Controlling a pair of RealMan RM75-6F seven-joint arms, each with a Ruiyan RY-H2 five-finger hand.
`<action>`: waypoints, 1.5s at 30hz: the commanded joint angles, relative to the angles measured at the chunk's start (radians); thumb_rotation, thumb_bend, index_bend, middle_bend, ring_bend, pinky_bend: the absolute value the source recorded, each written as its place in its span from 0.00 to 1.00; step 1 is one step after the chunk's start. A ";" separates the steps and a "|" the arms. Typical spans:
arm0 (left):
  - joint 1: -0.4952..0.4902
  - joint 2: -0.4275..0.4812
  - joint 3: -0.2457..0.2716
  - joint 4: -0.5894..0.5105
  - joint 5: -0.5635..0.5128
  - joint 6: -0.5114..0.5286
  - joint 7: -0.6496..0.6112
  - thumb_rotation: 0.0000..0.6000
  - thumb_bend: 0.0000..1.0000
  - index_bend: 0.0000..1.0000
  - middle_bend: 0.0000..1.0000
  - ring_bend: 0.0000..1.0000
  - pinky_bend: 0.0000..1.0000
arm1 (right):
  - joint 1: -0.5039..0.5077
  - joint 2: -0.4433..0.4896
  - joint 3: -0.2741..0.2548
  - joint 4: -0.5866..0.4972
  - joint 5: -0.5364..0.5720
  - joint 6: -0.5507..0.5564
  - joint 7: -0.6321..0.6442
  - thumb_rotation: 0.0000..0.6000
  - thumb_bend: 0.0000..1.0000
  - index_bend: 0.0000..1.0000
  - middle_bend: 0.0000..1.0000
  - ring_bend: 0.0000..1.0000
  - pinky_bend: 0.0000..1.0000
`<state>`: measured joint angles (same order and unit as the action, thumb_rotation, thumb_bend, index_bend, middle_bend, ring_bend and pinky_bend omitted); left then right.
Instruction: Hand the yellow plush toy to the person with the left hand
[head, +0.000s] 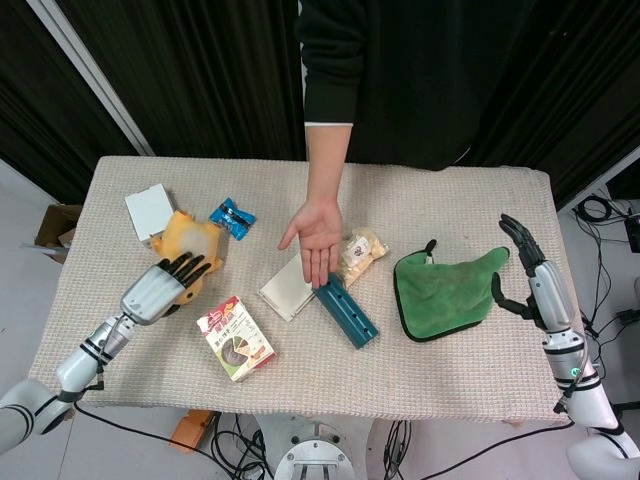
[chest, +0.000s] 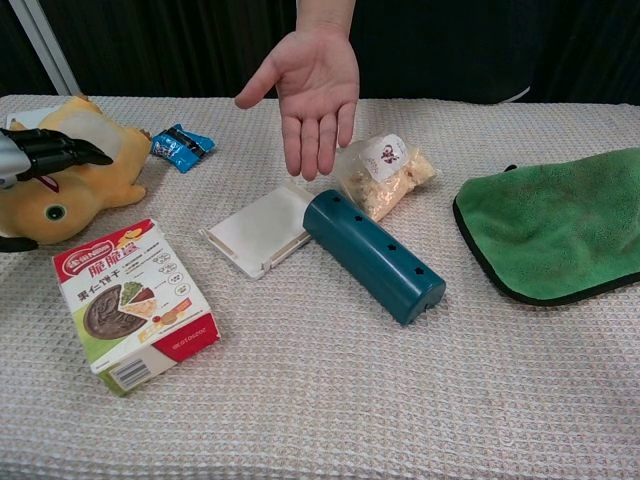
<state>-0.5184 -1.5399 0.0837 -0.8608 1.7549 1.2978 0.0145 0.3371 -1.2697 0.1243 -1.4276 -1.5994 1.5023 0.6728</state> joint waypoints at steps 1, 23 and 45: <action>-0.001 -0.066 0.001 0.115 0.016 0.041 -0.029 1.00 0.22 0.33 0.31 0.32 0.71 | 0.000 0.000 0.002 0.000 0.004 -0.003 0.000 1.00 0.51 0.00 0.00 0.00 0.13; -0.018 -0.186 0.024 0.360 0.063 0.234 -0.126 1.00 0.45 0.82 0.79 0.79 1.00 | -0.009 0.004 0.004 0.001 0.006 0.004 0.011 1.00 0.51 0.00 0.00 0.00 0.13; -0.178 -0.031 -0.122 0.088 0.045 0.463 -0.064 1.00 0.46 0.83 0.80 0.80 1.00 | -0.050 0.015 0.005 0.020 -0.009 0.077 0.006 1.00 0.51 0.00 0.00 0.00 0.13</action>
<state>-0.6537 -1.6229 -0.0020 -0.6747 1.8044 1.7480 -0.0732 0.2887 -1.2561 0.1281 -1.4077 -1.6087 1.5783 0.6781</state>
